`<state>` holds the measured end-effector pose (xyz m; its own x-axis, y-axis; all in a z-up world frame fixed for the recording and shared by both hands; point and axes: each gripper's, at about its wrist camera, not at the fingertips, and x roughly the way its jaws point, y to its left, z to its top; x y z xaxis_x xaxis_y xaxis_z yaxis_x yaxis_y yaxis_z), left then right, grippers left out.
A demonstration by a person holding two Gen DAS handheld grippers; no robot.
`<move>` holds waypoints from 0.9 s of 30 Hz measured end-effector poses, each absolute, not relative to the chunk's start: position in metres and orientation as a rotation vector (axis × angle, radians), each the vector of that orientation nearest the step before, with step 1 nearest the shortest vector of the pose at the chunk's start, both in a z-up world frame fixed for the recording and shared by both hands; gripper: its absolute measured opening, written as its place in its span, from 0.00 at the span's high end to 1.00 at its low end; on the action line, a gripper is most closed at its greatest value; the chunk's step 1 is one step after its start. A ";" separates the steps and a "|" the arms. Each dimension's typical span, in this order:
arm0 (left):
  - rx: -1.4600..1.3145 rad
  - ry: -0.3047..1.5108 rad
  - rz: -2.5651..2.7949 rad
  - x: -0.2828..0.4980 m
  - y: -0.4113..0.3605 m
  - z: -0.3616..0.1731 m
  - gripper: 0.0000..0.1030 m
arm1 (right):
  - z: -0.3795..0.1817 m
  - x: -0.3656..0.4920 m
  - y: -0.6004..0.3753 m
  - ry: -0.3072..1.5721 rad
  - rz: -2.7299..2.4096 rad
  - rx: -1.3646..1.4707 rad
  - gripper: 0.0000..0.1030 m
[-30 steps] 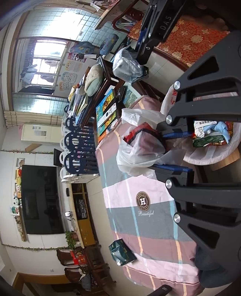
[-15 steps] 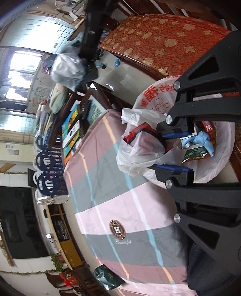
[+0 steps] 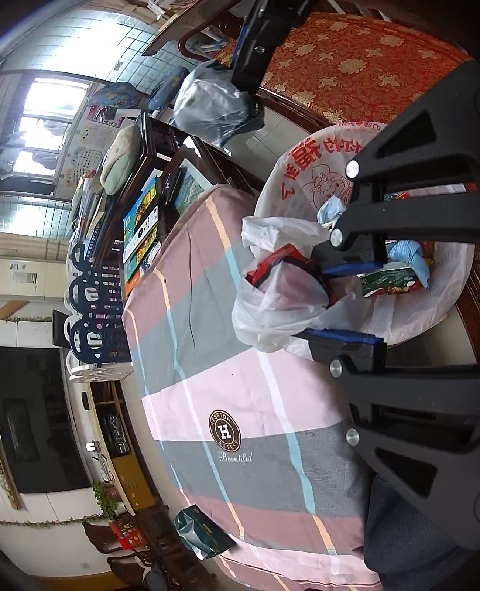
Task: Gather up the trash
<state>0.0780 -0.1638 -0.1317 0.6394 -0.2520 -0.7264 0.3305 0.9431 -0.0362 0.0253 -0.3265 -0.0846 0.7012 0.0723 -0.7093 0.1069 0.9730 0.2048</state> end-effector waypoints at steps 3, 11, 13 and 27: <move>0.112 0.839 -0.377 0.079 -0.170 -0.138 0.69 | -0.083 0.026 -0.324 0.797 -0.021 0.232 0.66; 0.181 0.835 -0.368 0.073 -0.177 -0.143 0.23 | -0.085 0.028 -0.318 0.813 -0.012 0.215 0.65; 0.156 0.816 -0.321 0.076 -0.167 -0.136 0.20 | -0.089 0.029 -0.317 0.833 -0.007 0.218 0.65; 0.049 0.629 -0.110 0.075 -0.102 -0.071 0.17 | -0.118 0.039 -0.293 0.985 0.011 0.165 0.55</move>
